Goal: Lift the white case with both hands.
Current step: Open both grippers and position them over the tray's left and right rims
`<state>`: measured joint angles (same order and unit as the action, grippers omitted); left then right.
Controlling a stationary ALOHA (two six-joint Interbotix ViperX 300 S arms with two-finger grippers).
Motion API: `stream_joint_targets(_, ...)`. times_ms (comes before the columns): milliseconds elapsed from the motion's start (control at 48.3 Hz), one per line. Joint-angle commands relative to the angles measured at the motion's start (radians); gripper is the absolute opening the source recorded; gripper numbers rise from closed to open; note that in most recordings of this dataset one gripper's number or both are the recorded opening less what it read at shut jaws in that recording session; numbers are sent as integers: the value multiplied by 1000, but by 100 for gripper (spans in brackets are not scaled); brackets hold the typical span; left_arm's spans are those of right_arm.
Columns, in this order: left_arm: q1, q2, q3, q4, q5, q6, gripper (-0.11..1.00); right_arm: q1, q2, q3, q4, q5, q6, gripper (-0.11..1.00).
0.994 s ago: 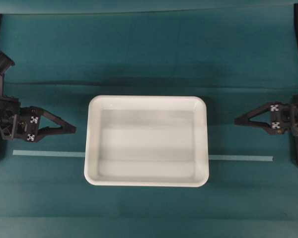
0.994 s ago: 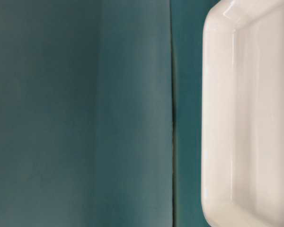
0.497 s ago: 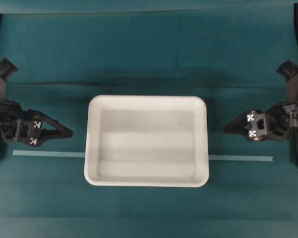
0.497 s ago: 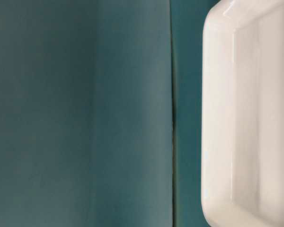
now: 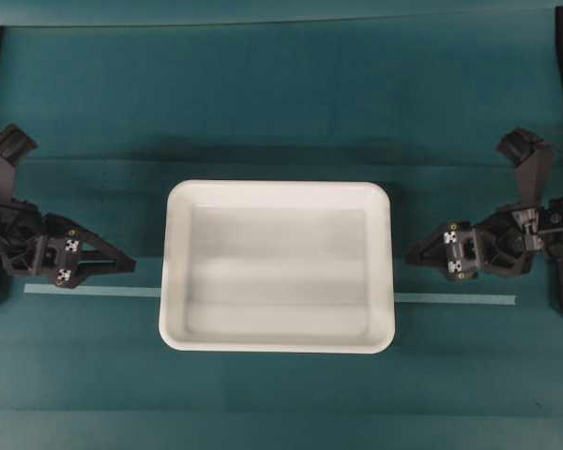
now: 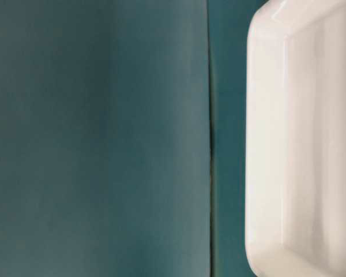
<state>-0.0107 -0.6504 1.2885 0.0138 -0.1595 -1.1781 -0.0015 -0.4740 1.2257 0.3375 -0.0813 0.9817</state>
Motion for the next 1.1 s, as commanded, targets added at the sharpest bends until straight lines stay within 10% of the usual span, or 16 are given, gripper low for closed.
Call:
stream_joint_targets(0, 21, 40, 26, 3, -74, 2, 95, 25, 48, 9, 15, -66, 8, 94)
stream_joint_targets(476, 60, 262, 86, 2, -414, 12, 94, 75, 242, 75, 25, -417, 144, 94)
stream_joint_targets(1076, 38, 538, 20, 3, -640, 23, 94, 80, 360, 31, 23, -474, 170, 94)
